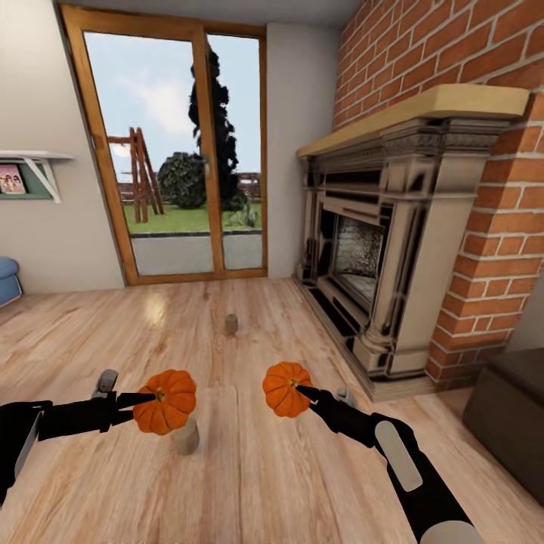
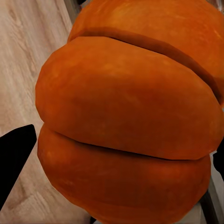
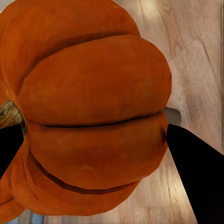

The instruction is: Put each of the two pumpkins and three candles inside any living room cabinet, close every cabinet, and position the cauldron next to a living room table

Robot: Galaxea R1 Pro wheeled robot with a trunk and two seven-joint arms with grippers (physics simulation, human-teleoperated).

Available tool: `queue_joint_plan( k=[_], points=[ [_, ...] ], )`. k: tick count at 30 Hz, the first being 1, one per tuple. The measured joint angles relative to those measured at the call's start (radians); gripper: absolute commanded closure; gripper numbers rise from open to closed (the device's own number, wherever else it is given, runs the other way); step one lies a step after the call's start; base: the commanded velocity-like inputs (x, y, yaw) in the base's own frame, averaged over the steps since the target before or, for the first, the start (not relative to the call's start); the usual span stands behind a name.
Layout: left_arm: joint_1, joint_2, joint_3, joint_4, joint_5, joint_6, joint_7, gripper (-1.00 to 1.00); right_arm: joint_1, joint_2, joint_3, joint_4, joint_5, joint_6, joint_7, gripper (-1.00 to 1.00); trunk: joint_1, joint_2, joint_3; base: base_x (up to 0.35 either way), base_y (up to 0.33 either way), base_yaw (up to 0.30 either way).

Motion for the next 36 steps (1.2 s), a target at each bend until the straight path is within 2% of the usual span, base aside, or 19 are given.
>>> queue_joint_plan(
  k=[8, 36],
  points=[
    [0.000, 0.001, 0.000, 0.000, 0.001, 0.000, 0.000, 1.00, 0.000, 0.000, -0.001, 0.002, 0.003, 0.000, 0.000, 1.00, -0.031, 0.056, 0.014, -0.204, 0.000, -0.173],
    [0.000, 0.001, 0.000, 0.001, -0.001, 0.000, 0.000, 1.00, 0.000, 0.000, -0.002, 0.006, 0.000, 0.000, 0.000, 1.00, -0.138, 0.252, 0.064, -0.005, 0.000, -0.172]
  ],
)
